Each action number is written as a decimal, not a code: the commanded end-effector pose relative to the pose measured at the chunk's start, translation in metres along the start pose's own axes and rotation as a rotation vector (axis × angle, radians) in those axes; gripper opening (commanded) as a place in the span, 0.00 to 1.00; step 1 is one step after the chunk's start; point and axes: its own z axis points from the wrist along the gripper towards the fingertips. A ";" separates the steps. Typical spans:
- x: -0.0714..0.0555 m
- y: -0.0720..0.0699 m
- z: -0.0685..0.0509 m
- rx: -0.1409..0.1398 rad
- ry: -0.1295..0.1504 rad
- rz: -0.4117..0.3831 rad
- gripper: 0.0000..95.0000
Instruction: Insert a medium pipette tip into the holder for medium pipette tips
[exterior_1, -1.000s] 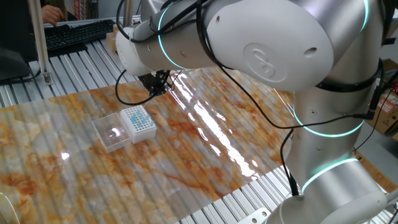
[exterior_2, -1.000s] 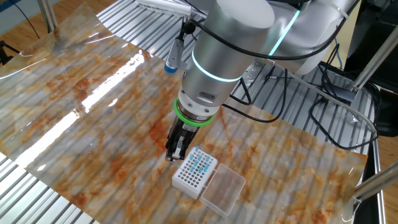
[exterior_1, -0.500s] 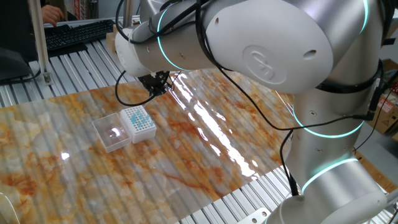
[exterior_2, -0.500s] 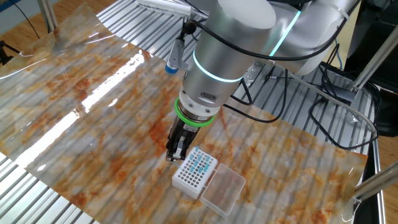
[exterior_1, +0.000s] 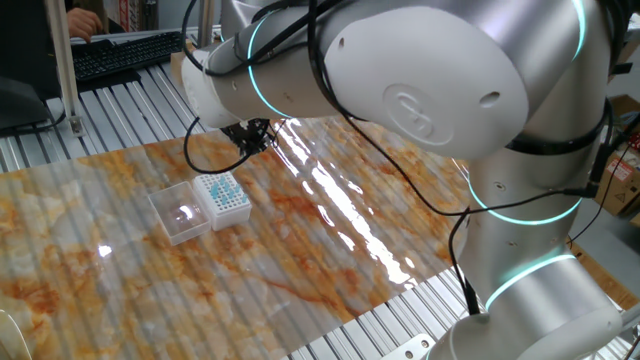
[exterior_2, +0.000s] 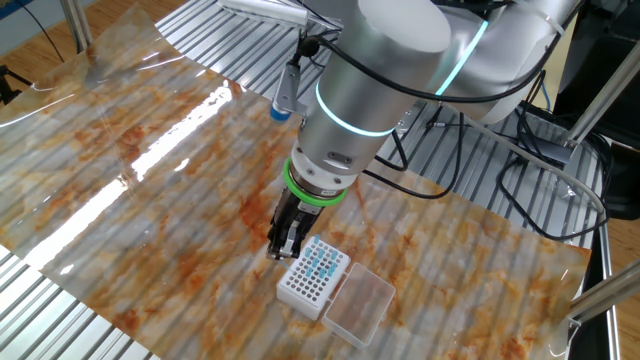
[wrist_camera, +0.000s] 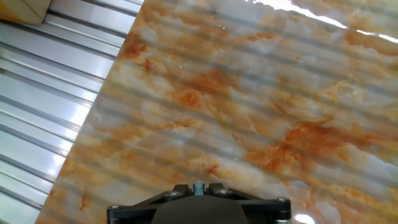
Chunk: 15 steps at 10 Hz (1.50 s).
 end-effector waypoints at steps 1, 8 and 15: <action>0.000 0.001 0.000 0.000 -0.003 0.003 0.00; 0.003 0.003 0.002 0.009 -0.023 -0.003 0.00; 0.005 0.002 0.003 0.016 -0.044 -0.019 0.00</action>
